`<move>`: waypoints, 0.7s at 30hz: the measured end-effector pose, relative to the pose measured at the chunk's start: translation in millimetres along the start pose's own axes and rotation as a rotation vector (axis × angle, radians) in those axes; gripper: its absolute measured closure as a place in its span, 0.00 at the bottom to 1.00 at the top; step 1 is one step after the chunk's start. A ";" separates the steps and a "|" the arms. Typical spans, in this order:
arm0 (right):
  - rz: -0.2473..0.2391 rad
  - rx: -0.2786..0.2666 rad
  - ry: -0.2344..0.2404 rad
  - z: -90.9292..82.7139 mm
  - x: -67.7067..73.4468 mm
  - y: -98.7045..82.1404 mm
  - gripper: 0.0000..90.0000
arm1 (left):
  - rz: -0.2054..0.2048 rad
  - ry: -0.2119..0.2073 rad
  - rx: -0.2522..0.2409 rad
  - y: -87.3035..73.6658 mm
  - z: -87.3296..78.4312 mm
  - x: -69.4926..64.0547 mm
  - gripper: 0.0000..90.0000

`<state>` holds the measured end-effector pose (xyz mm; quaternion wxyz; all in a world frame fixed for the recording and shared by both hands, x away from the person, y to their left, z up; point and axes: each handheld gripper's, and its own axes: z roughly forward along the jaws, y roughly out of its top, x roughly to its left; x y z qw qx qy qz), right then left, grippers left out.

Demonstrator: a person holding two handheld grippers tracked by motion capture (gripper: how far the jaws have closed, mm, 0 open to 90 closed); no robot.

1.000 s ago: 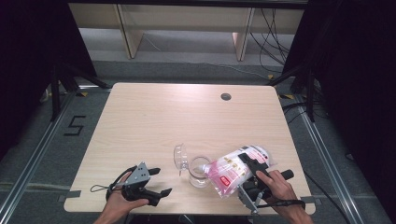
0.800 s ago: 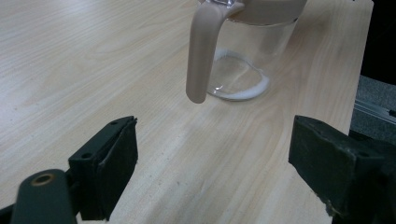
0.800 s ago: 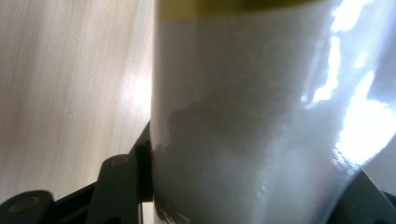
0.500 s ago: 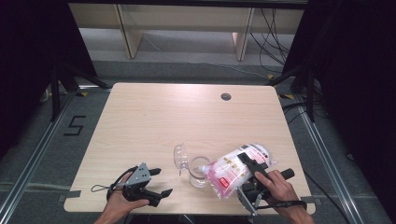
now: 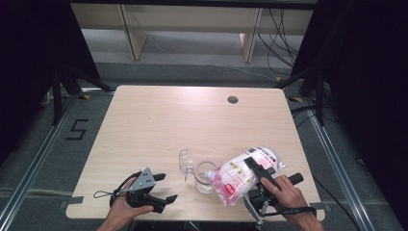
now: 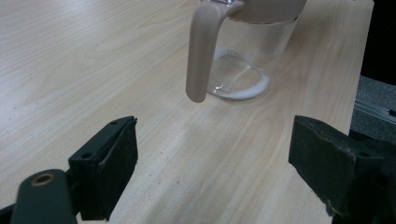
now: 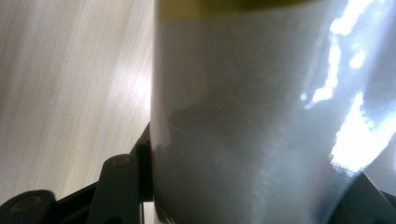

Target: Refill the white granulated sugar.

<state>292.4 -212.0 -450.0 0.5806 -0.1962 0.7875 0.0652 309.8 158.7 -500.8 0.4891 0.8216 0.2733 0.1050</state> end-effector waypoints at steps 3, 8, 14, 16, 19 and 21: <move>-0.035 0.015 -0.010 -0.4 -0.4 0.9 0.53 | 0.009 0.003 0.015 0.2 -0.6 0.7 0.17; -0.067 -0.013 -0.040 -0.3 -2.4 0.4 0.53 | 0.017 0.005 0.025 0.1 -0.7 1.5 0.17; -0.040 0.023 -0.029 -2.7 -1.0 0.8 0.53 | -0.003 -0.001 0.008 0.0 -0.2 -0.6 0.17; -0.042 0.020 -0.027 -3.7 -2.2 0.6 0.53 | 0.011 0.000 0.008 0.1 -0.4 0.6 0.17; -0.056 0.028 -0.022 -4.6 -4.0 1.4 0.54 | -0.005 0.001 0.012 -0.5 0.4 0.0 0.17; -0.037 0.029 -0.028 -4.5 -2.4 0.6 0.54 | -0.003 -0.004 0.003 -0.1 0.4 -0.6 0.17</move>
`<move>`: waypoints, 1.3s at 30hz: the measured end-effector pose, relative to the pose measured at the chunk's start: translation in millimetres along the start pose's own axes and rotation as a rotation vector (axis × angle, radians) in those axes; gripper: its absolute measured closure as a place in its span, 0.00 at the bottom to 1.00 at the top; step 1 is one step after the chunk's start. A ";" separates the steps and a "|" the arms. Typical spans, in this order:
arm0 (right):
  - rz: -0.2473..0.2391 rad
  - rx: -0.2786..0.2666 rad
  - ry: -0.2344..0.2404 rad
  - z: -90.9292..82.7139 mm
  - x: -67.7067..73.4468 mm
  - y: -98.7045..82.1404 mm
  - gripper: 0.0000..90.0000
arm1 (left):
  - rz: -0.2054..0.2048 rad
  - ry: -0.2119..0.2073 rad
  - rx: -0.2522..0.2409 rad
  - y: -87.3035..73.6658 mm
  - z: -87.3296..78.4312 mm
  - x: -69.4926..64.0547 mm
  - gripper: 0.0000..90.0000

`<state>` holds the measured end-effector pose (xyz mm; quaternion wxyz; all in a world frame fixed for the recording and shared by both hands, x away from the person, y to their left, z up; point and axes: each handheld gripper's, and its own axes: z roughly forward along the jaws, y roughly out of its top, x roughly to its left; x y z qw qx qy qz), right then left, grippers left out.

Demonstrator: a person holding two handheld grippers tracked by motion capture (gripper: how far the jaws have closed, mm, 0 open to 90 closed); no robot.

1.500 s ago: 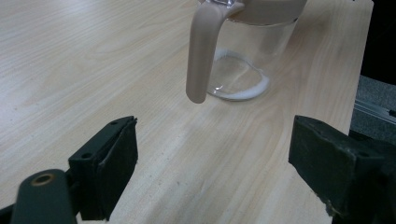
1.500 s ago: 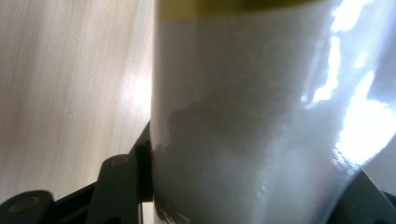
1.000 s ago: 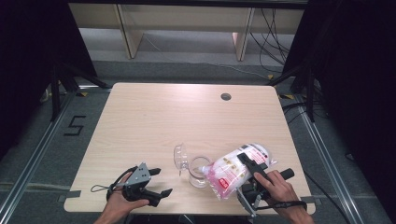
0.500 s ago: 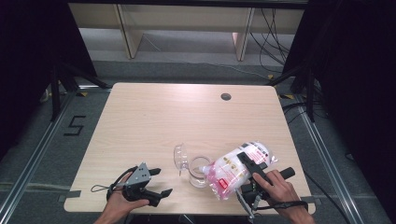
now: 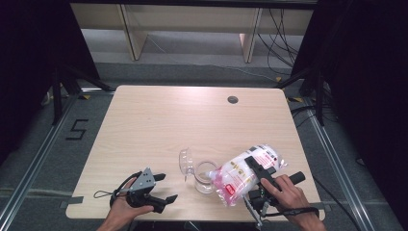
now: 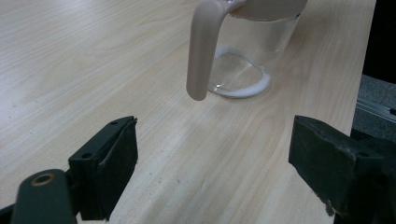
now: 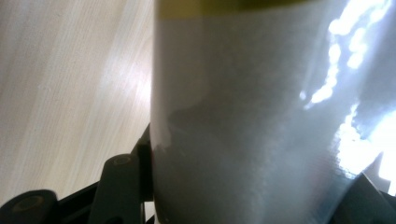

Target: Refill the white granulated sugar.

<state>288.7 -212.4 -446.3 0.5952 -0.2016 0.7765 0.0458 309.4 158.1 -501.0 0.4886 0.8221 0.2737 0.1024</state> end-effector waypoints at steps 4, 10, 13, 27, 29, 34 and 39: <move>-0.050 0.002 0.002 1.0 -1.0 0.0 0.54 | -0.001 0.004 0.011 -0.5 0.0 0.5 0.17; -0.063 0.007 0.007 0.4 -2.6 0.7 0.54 | -0.003 0.004 0.010 -0.5 0.9 -0.2 0.17; -0.072 -0.007 -0.004 1.6 -2.4 0.5 0.54 | -0.003 0.001 0.009 -0.5 0.3 0.2 0.17; -0.094 0.003 -0.017 0.5 -3.8 1.5 0.55 | -0.013 0.002 0.002 -0.7 0.5 0.1 0.17; -0.098 0.005 -0.016 0.0 -4.5 1.6 0.55 | -0.010 -0.004 0.007 -0.4 0.0 0.5 0.17; -0.104 -0.001 -0.023 0.3 -5.4 0.7 0.55 | -0.006 -0.002 0.006 -0.3 -0.1 0.5 0.17; -0.085 0.024 -0.005 -0.8 -3.6 -0.3 0.55 | -0.008 -0.002 0.007 -0.4 -0.1 0.4 0.17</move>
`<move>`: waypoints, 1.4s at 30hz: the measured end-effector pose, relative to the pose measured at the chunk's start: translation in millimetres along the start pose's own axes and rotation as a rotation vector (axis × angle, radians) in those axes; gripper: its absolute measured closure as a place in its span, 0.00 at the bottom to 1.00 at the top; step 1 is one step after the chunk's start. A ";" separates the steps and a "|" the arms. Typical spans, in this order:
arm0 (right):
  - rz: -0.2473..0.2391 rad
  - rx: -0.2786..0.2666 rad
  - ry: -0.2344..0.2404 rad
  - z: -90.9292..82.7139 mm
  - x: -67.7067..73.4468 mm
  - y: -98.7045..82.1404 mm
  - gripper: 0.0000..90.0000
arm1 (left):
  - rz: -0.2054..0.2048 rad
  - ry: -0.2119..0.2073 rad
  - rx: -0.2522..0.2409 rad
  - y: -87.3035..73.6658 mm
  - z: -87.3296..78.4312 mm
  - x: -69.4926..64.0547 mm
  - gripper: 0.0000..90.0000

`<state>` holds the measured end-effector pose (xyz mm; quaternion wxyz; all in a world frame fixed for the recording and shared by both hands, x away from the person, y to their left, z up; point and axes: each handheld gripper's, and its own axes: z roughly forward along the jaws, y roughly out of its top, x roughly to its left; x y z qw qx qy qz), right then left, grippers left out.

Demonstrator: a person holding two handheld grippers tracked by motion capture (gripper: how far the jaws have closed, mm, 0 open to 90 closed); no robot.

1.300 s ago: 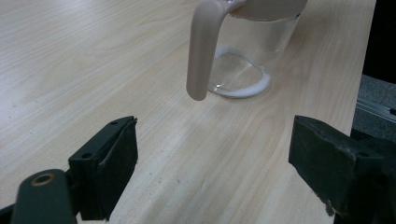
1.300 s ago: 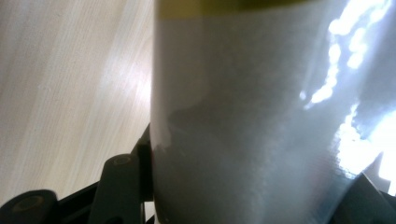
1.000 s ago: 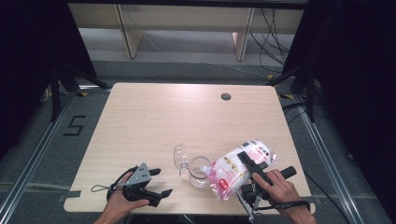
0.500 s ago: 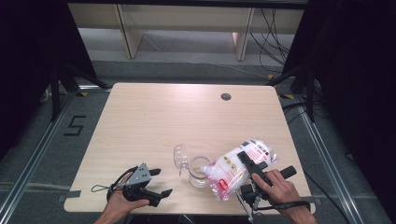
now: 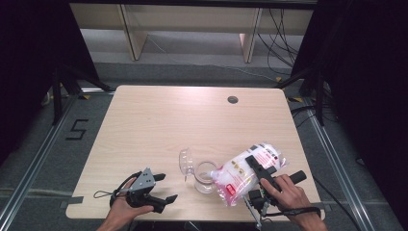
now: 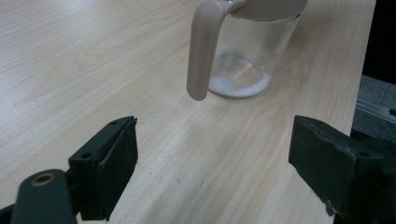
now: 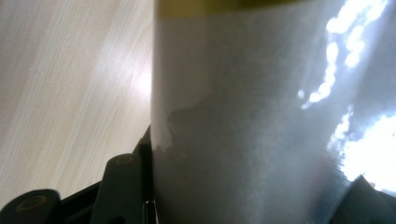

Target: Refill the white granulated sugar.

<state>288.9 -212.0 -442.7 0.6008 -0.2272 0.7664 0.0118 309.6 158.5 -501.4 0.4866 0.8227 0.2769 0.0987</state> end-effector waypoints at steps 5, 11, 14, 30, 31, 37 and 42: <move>-0.028 -0.013 -0.018 0.9 -1.7 -1.0 0.55 | 0.006 0.004 -0.005 0.0 0.0 0.0 0.17; -0.015 0.012 -0.007 -1.7 -2.5 -1.8 0.55 | 0.004 0.005 0.001 -0.1 0.1 -0.1 0.17; -0.025 0.006 -0.019 -0.4 -2.0 -2.0 0.55 | 0.003 0.006 -0.001 -0.2 0.7 -0.4 0.17; -0.060 0.001 -0.020 0.3 -5.6 1.3 0.56 | 0.001 0.003 0.000 -0.2 0.2 -0.5 0.17; -0.064 -0.001 -0.021 0.3 -6.1 1.4 0.56 | 0.004 0.005 0.003 -0.2 0.1 -0.1 0.17; -0.041 0.011 -0.014 -0.5 -4.8 1.0 0.56 | -0.003 0.001 -0.009 -0.5 0.8 -0.4 0.17; -0.066 0.006 -0.022 0.0 -7.4 0.9 0.56 | 0.003 0.001 0.000 -0.3 0.8 -0.2 0.17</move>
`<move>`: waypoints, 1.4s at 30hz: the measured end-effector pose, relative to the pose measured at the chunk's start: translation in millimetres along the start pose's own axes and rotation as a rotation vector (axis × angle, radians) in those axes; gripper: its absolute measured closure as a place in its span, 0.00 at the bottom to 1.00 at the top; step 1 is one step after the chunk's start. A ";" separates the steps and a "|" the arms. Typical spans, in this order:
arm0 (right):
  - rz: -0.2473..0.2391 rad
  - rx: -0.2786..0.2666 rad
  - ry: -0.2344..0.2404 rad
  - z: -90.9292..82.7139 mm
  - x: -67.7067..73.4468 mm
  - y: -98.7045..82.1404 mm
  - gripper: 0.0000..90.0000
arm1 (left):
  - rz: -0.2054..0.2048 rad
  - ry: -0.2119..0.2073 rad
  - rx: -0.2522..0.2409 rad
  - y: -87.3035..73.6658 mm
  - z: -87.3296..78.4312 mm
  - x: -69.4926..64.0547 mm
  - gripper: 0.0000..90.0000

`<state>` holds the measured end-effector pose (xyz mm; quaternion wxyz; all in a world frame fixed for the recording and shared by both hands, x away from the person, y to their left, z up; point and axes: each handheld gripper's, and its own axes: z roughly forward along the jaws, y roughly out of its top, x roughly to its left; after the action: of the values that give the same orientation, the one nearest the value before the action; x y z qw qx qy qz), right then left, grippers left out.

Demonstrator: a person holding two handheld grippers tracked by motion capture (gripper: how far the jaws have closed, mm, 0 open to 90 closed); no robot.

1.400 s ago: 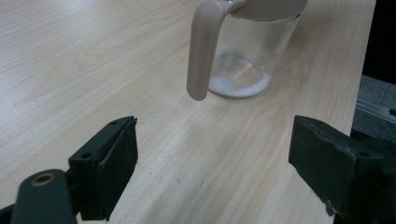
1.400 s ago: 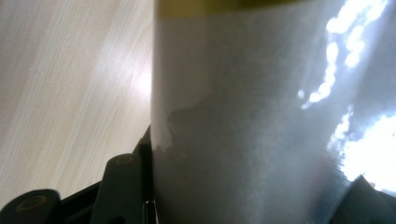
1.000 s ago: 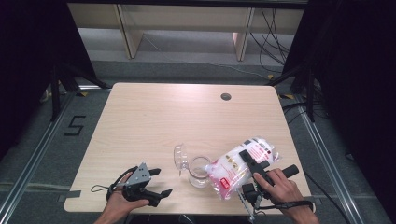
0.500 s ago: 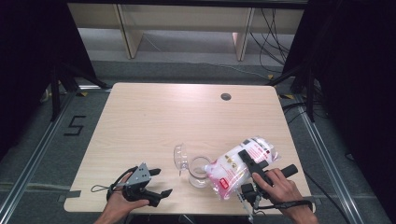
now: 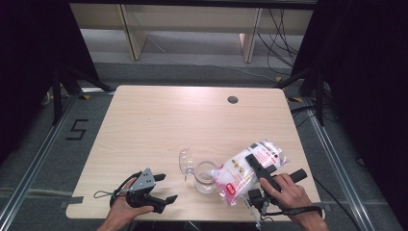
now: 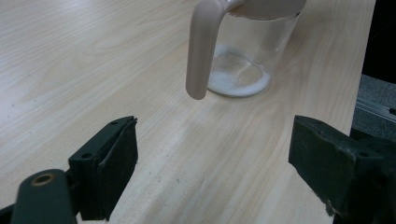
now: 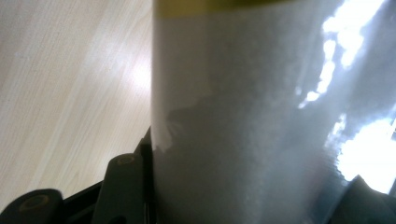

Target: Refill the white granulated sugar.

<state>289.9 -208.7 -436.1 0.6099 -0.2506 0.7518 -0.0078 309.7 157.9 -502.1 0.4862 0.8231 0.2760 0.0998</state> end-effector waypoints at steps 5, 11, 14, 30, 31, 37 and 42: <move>0.017 0.008 -0.004 -0.2 1.2 0.3 0.56 | -0.002 0.002 -0.010 -0.3 0.5 -0.2 0.17; 0.014 0.009 -0.009 -0.1 1.1 0.7 0.56 | 0.005 0.002 -0.002 -0.2 -0.4 0.4 0.17; 0.013 0.008 -0.009 -0.2 1.0 0.5 0.56 | -0.006 0.001 -0.009 -0.2 -0.1 -0.3 0.17; 0.015 0.007 -0.012 -0.3 0.2 0.2 0.56 | 0.000 0.003 -0.009 -0.2 -0.5 0.1 0.17; 0.022 0.010 -0.010 -0.6 0.5 0.0 0.56 | 0.001 0.002 -0.008 -0.2 -0.5 0.1 0.17; 0.017 0.008 -0.013 -0.7 -0.4 -0.6 0.57 | -0.004 0.002 -0.009 -0.3 -0.4 -0.2 0.17; 0.032 0.012 -0.009 -1.0 0.7 -0.6 0.57 | 0.000 0.005 -0.005 -0.2 -0.6 0.1 0.17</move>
<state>289.0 -209.8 -436.3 0.6146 -0.2350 0.7530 -0.0013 309.4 158.5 -501.9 0.4874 0.8217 0.2769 0.1027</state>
